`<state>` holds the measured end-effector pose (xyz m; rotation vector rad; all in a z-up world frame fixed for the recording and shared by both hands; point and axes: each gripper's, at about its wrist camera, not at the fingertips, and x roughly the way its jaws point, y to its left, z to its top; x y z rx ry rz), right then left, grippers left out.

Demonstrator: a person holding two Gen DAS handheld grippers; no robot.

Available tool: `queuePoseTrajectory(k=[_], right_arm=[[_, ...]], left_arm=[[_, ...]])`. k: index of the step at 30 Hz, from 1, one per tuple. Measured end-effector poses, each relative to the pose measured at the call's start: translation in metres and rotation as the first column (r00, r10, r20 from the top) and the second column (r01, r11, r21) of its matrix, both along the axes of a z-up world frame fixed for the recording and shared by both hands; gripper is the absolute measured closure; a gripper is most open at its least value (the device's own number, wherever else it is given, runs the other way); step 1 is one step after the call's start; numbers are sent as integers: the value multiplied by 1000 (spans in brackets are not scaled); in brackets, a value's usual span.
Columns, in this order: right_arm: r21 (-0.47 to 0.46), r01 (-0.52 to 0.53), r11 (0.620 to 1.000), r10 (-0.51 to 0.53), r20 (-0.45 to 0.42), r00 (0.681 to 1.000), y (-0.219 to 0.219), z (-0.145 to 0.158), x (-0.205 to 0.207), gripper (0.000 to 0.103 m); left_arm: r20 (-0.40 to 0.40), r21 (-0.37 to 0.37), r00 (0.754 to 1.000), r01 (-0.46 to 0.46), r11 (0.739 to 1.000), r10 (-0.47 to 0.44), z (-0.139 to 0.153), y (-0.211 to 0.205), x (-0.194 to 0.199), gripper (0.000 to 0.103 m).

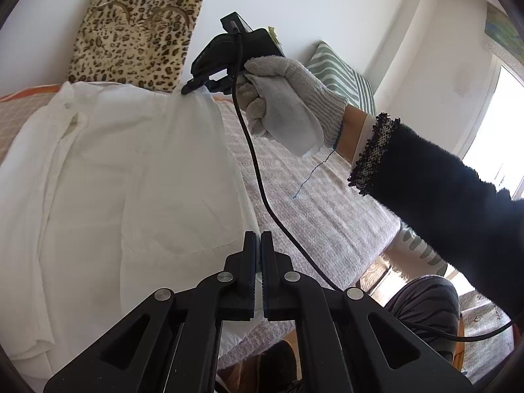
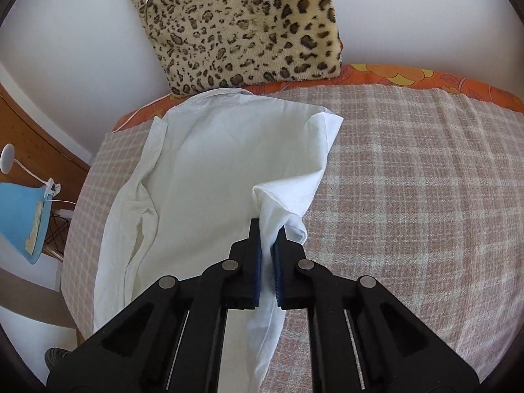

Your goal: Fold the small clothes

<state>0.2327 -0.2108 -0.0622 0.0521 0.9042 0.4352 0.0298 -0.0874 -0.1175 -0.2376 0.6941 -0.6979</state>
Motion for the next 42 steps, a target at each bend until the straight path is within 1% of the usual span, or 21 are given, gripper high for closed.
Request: queuePoseTrajectory(k=[6,13,16,23,29,32,34,36,38,39,41,42], right_arm=[[-142,-23,990,24,10,1000,60,4,-3,96],[-263,-63,963,65,-1,998,122,-11,0,96],[-299,-74,951,75,-10,997,143,-18,2,96],[-349,-114,930,110,-31,993,185,-38,5,96],[-390,-146,909,139,-47,989,212,-57,4,96],[-429,-153,890,152,-38,988,221,-65,2,96],[-435,-155,887,154,-39,987,223,-69,2,96],[-460,-171,871,178,-29,984,227,-71,0,95],[-457,-187,870,198,-23,980,226,-68,-3,94],[-435,-197,879,207,-24,978,222,-63,-5,93],[-328,-222,918,228,-21,973,205,-45,-10,84],[-244,-231,942,236,-9,972,192,-32,-14,71]], left_arm=[[-2,-40,997,-75,996,75,-3,33,-2,102],[-23,-53,987,-159,986,158,-16,62,-1,102],[-33,-51,981,-192,980,190,-22,72,0,102],[-57,-34,968,-246,969,244,-34,90,1,102],[-73,-10,962,-263,965,261,-45,92,-2,102],[-84,1,962,-262,965,261,-52,91,-3,102],[-94,11,960,-263,965,263,-55,90,-2,102],[-101,14,959,-265,964,265,-58,89,-2,102],[-96,28,959,-265,964,266,-58,86,-2,102],[-96,31,959,-264,964,266,-59,85,-3,102],[-91,42,960,-262,964,265,-59,83,-3,102],[-89,45,960,-264,964,267,-60,84,-3,102]])
